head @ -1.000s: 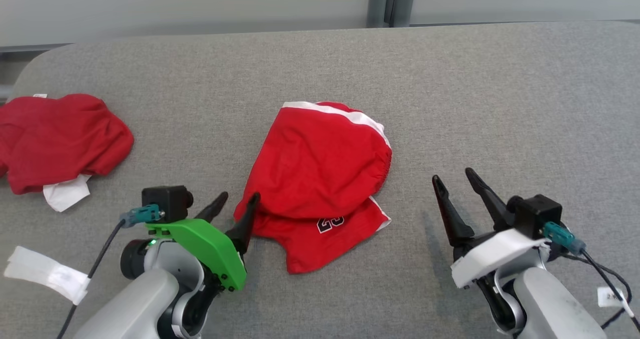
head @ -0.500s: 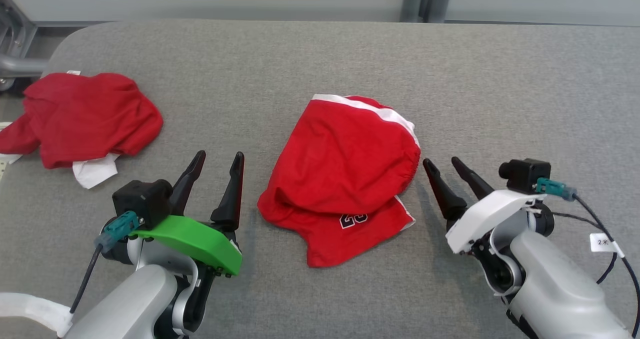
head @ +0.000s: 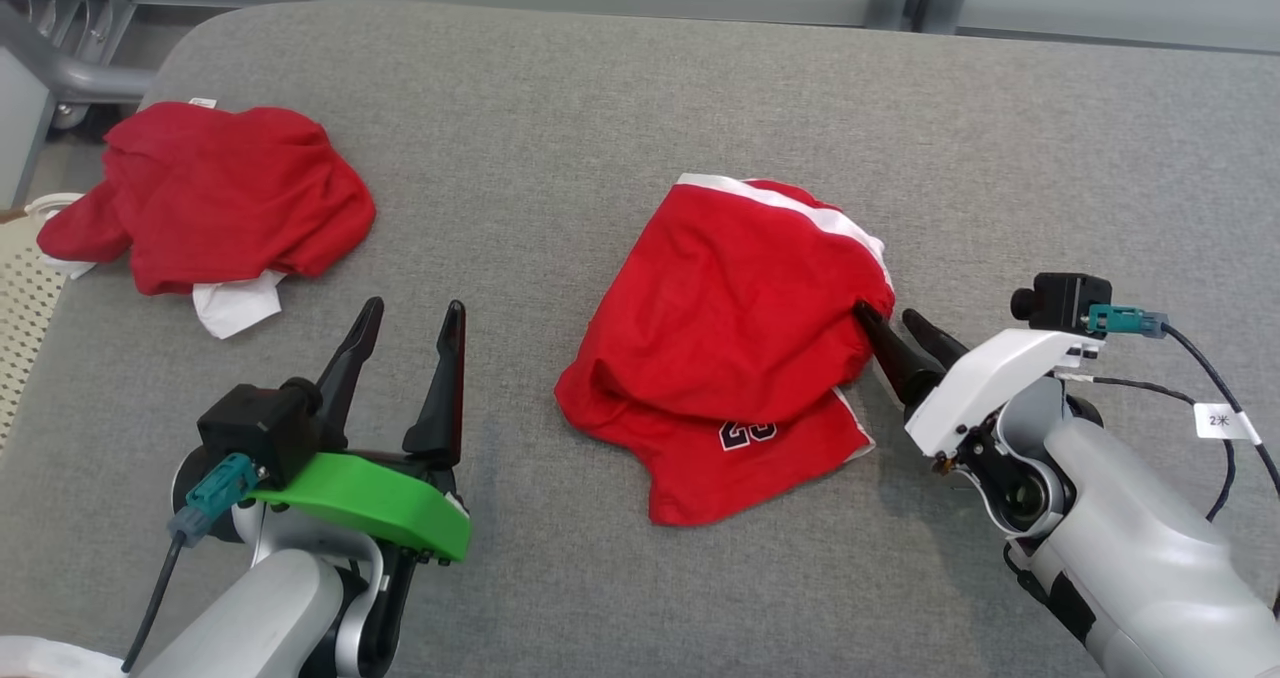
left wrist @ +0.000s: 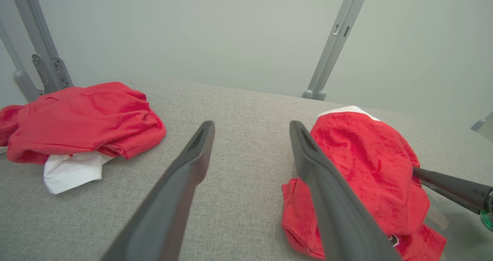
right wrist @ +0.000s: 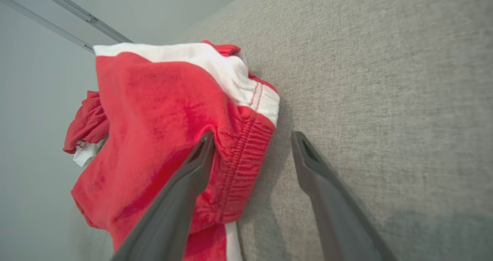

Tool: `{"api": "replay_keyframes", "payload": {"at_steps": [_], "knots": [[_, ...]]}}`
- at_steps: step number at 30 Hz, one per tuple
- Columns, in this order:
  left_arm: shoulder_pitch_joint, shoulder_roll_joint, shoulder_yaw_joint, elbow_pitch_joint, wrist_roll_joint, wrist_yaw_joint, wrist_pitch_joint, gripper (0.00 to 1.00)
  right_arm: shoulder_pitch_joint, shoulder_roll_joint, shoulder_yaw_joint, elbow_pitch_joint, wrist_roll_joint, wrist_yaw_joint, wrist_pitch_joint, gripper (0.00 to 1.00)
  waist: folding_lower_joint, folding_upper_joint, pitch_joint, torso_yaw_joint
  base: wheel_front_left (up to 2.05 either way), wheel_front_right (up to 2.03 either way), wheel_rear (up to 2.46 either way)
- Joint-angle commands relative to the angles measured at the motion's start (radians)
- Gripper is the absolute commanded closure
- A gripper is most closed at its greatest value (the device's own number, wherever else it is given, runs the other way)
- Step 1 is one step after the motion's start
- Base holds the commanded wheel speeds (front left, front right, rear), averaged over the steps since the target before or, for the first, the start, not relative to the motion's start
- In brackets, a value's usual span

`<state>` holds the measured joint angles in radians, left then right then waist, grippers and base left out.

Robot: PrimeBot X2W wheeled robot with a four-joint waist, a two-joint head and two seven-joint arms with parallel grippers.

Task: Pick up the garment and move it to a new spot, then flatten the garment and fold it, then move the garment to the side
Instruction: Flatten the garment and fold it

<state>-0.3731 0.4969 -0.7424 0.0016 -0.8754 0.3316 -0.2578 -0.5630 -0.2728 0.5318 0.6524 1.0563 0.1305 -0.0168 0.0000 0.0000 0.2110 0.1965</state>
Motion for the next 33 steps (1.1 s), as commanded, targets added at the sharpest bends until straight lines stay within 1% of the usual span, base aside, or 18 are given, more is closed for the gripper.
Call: {"api": "replay_keyframes", "payload": {"at_steps": [1,4,5,6,7,8,9,14,15,16,17,18,19,24,28,33], "knots": [[0.016,0.004,0.005,-0.003,0.005,0.001,-0.007,0.0,-0.007,0.002,0.003,0.004,0.009,0.0,-0.003,0.0,0.0,0.0,0.001,0.005,0.0,0.0,0.0],[0.018,0.004,0.012,-0.006,0.009,0.002,-0.008,0.0,-0.022,-0.003,0.017,0.01,0.03,0.0,0.002,0.0,0.0,0.0,0.005,0.011,0.0,0.0,0.0],[0.019,0.003,0.013,-0.006,0.011,0.0,-0.008,0.0,-0.025,-0.004,0.022,0.013,0.034,0.0,0.002,0.11,0.0,0.0,0.006,0.013,0.0,0.0,0.0],[0.02,0.001,0.014,-0.005,0.011,-0.001,-0.008,0.0,-0.028,-0.005,0.029,0.015,0.04,0.0,0.007,0.51,0.0,0.0,0.006,0.014,0.0,0.0,0.0],[0.021,-0.001,0.014,-0.003,0.01,-0.002,-0.008,0.0,-0.032,-0.007,0.036,0.014,0.042,0.0,0.004,0.65,0.0,0.0,0.006,0.015,0.0,0.0,0.0],[0.022,-0.003,0.015,-0.001,0.01,-0.004,-0.008,0.0,-0.039,-0.012,0.041,0.015,0.039,0.0,-0.007,0.94,0.0,0.0,0.005,0.016,0.0,0.0,0.0],[0.023,-0.005,0.015,0.001,0.009,-0.005,-0.008,0.0,-0.044,-0.017,0.049,0.014,0.035,0.0,-0.015,1.0,0.0,0.0,0.003,0.017,0.0,0.0,0.0],[0.039,-0.012,0.027,0.009,0.001,-0.003,-0.007,0.0,-0.081,-0.054,0.054,-0.034,0.033,0.0,-0.075,1.0,0.0,0.0,-0.019,0.013,0.0,0.0,0.0],[0.045,-0.013,0.036,0.009,0.0,-0.001,-0.007,0.0,-0.104,-0.084,0.052,-0.067,0.029,0.0,-0.077,1.0,0.0,0.0,-0.027,0.007,0.0,0.0,0.0],[0.049,-0.014,0.042,0.009,-0.001,0.001,-0.007,0.0,-0.117,-0.101,0.048,-0.086,0.029,0.0,-0.07,1.0,0.0,0.0,-0.031,0.003,0.0,0.0,0.0],[0.049,-0.014,0.042,0.009,-0.001,0.001,-0.007,0.0,-0.117,-0.101,0.048,-0.086,0.029,0.0,-0.07,1.0,0.0,0.0,-0.031,0.003,0.0,0.0,0.0],[0.055,-0.017,0.046,0.007,-0.004,0.0,-0.008,0.0,-0.128,-0.121,0.044,-0.103,0.025,0.0,-0.064,1.0,0.0,0.0,-0.035,0.0,0.0,0.0,0.0],[0.067,-0.02,0.053,0.008,-0.003,0.001,-0.007,0.0,-0.152,-0.162,0.033,-0.139,0.022,0.0,-0.042,1.0,0.0,0.0,-0.046,-0.006,0.0,0.0,0.0],[0.091,-0.033,0.066,0.007,0.0,-0.005,-0.008,0.0,-0.202,-0.274,-0.033,-0.211,0.003,0.0,0.025,1.0,0.0,0.0,-0.071,-0.018,0.0,0.0,0.0],[0.112,-0.045,0.078,-0.002,0.008,-0.009,-0.008,0.0,-0.204,-0.337,-0.112,-0.279,-0.01,0.0,0.083,1.0,0.0,0.0,-0.087,-0.031,0.0,0.0,0.0],[0.138,-0.058,0.093,-0.025,0.013,-0.011,-0.007,0.0,-0.115,-0.401,-0.241,-0.425,-0.03,0.0,0.159,1.0,0.0,0.0,-0.088,-0.067,0.0,0.0,0.0]]}}
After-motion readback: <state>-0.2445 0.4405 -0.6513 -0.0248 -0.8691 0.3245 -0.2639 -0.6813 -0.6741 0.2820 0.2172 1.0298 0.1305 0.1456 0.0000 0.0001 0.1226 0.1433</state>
